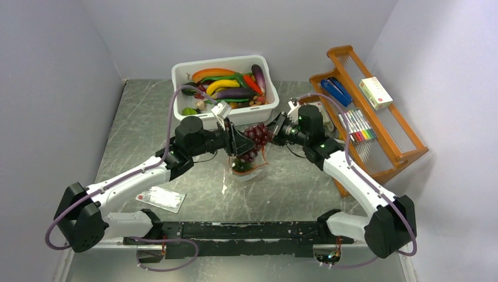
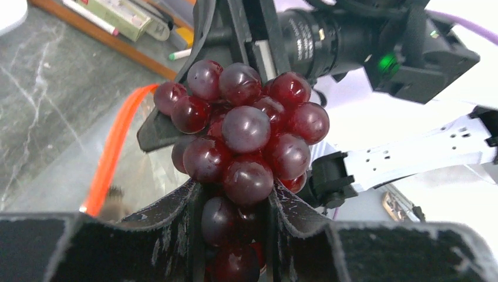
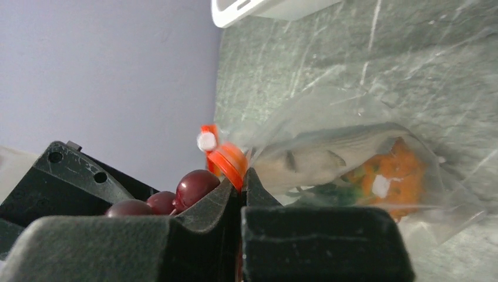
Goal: Place the food in the zip-top bag and seal the zipper
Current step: Place the fake fruit in the zipper food storage bag.
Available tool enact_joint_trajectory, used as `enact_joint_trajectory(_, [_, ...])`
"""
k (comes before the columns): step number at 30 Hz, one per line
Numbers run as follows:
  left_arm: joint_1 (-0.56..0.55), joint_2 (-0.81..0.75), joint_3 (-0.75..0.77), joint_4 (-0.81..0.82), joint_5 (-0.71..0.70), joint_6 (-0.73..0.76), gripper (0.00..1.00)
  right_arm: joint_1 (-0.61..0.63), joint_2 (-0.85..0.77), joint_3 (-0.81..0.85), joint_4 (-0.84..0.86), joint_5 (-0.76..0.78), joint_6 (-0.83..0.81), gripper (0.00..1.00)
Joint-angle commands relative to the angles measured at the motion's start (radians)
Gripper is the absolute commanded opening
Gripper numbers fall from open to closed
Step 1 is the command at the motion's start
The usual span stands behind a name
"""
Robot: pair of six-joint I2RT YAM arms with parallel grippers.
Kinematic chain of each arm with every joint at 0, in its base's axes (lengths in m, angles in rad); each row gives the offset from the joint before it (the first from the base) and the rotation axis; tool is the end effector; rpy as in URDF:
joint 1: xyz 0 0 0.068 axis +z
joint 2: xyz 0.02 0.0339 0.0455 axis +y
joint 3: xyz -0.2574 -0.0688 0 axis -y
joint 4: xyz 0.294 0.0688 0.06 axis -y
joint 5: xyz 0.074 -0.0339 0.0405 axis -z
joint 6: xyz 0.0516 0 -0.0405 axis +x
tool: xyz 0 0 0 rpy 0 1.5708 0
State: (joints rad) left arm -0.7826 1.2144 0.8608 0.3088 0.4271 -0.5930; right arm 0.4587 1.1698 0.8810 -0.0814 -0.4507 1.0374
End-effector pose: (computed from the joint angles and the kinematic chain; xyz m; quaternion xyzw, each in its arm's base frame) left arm 0.2314 -0.2603 0.3038 0.2127 0.6893 -0.5471 0.4246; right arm 0.2866 0.1666 0.2807 0.1085 0.8069 0.5097 0.2782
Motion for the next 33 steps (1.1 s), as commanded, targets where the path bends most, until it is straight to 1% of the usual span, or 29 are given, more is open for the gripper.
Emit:
enact_joint_trajectory(1, [-0.003, -0.012, -0.070, 0.069, -0.033, 0.045, 0.23, -0.011, 0.031, -0.022, -0.033, 0.046, -0.091, 0.00])
enact_joint_trajectory(4, [-0.003, 0.014, -0.111, 0.053, -0.027, 0.065, 0.25, -0.011, 0.016, -0.058, 0.004, 0.056, -0.080, 0.00])
enact_joint_trajectory(8, [-0.006, 0.048, -0.140, 0.030, -0.053, 0.100, 0.27, -0.012, 0.028, -0.053, -0.009, 0.067, -0.092, 0.00])
enact_joint_trajectory(9, [-0.009, 0.059, -0.135, 0.014, -0.070, 0.117, 0.27, -0.012, 0.032, -0.052, -0.005, 0.062, -0.091, 0.00])
enact_joint_trajectory(11, [-0.013, 0.088, -0.101, -0.082, -0.152, 0.139, 0.25, -0.013, 0.033, -0.046, -0.010, 0.067, -0.098, 0.00])
enact_joint_trajectory(13, [-0.014, 0.101, -0.078, -0.154, -0.205, 0.157, 0.24, -0.014, 0.025, -0.025, -0.041, 0.104, -0.123, 0.00])
enact_joint_trajectory(17, [-0.014, 0.080, -0.075, -0.214, -0.256, 0.160, 0.25, -0.015, 0.008, 0.005, -0.080, 0.147, -0.160, 0.00])
enact_joint_trajectory(19, [-0.016, 0.072, -0.068, -0.249, -0.251, 0.176, 0.26, -0.017, 0.006, 0.014, -0.094, 0.167, -0.174, 0.00])
enact_joint_trajectory(22, [-0.016, 0.059, -0.077, -0.267, -0.198, 0.213, 0.30, -0.018, 0.008, 0.011, -0.078, 0.176, -0.172, 0.00])
enact_joint_trajectory(24, [-0.017, 0.060, -0.070, -0.316, -0.196, 0.258, 0.31, -0.019, 0.012, 0.012, -0.061, 0.176, -0.164, 0.00])
enact_joint_trajectory(28, [-0.018, 0.045, -0.068, -0.387, -0.172, 0.295, 0.33, -0.021, 0.015, 0.043, -0.037, 0.165, -0.163, 0.00])
enact_joint_trajectory(31, [-0.027, 0.068, -0.023, -0.478, -0.202, 0.343, 0.37, -0.022, 0.005, 0.076, -0.041, 0.178, -0.184, 0.00])
enact_joint_trajectory(33, [-0.039, 0.086, -0.009, -0.503, -0.210, 0.383, 0.41, -0.022, 0.003, 0.084, -0.017, 0.151, -0.195, 0.00])
